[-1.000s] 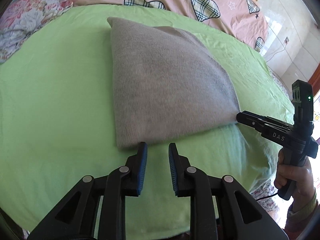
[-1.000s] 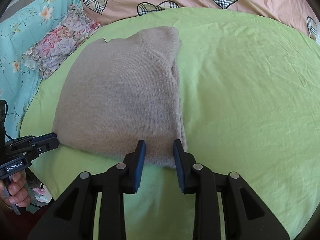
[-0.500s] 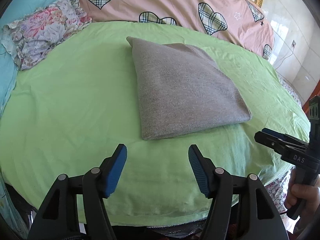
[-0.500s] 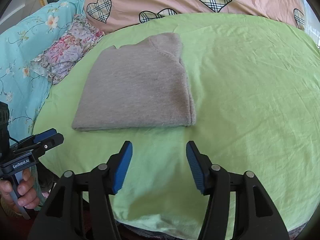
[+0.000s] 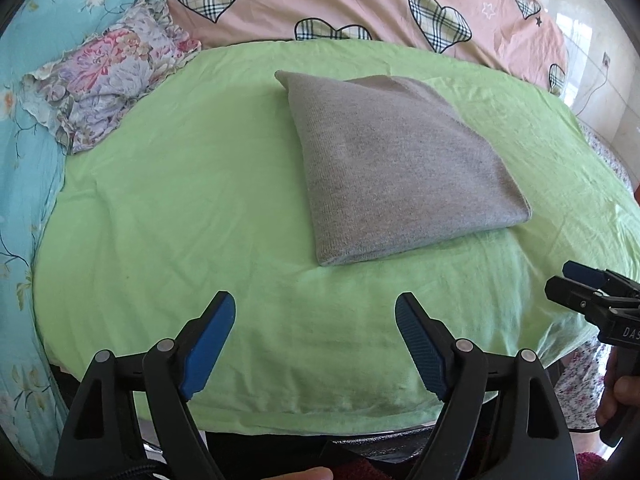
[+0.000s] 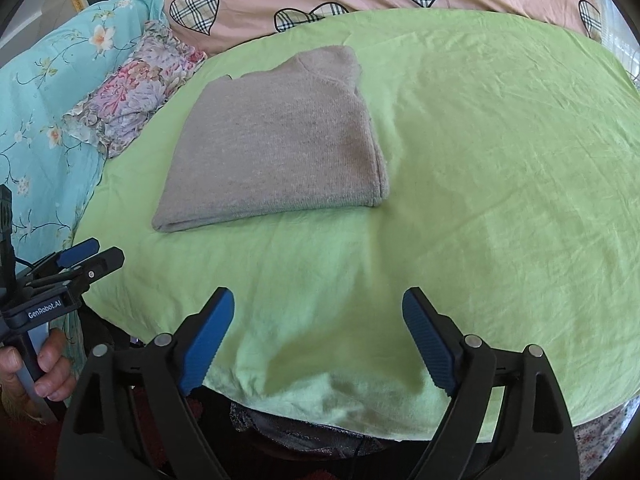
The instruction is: Fold small clothes
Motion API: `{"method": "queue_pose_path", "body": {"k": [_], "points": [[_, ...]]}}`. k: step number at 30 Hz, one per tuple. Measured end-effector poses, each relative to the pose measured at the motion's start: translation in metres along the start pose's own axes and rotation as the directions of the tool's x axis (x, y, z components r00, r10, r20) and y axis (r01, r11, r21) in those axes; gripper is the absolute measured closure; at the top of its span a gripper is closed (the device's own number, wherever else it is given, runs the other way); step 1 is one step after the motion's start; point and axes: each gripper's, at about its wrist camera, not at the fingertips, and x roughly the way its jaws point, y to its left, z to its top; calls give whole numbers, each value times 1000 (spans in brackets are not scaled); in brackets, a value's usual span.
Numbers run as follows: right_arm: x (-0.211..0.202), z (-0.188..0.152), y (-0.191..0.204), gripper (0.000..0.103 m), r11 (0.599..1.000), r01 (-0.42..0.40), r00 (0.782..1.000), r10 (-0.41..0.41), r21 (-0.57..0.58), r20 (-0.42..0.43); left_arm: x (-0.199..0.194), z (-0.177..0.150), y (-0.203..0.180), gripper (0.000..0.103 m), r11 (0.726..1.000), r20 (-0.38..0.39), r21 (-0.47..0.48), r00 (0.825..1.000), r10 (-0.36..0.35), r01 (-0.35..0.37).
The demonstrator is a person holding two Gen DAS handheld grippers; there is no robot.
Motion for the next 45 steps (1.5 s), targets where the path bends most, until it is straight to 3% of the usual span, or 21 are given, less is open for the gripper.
{"method": "queue_pose_path", "body": {"k": [11, 19, 35, 45], "points": [[11, 33, 12, 10, 998, -12, 1000, 13, -66, 17, 24, 18, -3, 17, 998, -54, 43, 997, 47, -44], [18, 48, 12, 9, 994, -13, 1000, 14, -105, 14, 32, 36, -1, 16, 995, -38, 47, 996, 86, -84], [24, 96, -3, 9, 996, -49, 996, 54, -71, 73, 37, 74, -9, 14, 998, 8, 38, 999, 54, -54], [40, 134, -17, 9, 996, -81, 992, 83, -25, 92, 52, 99, 1, 12, 997, -5, 7, 997, 77, -77]]}}
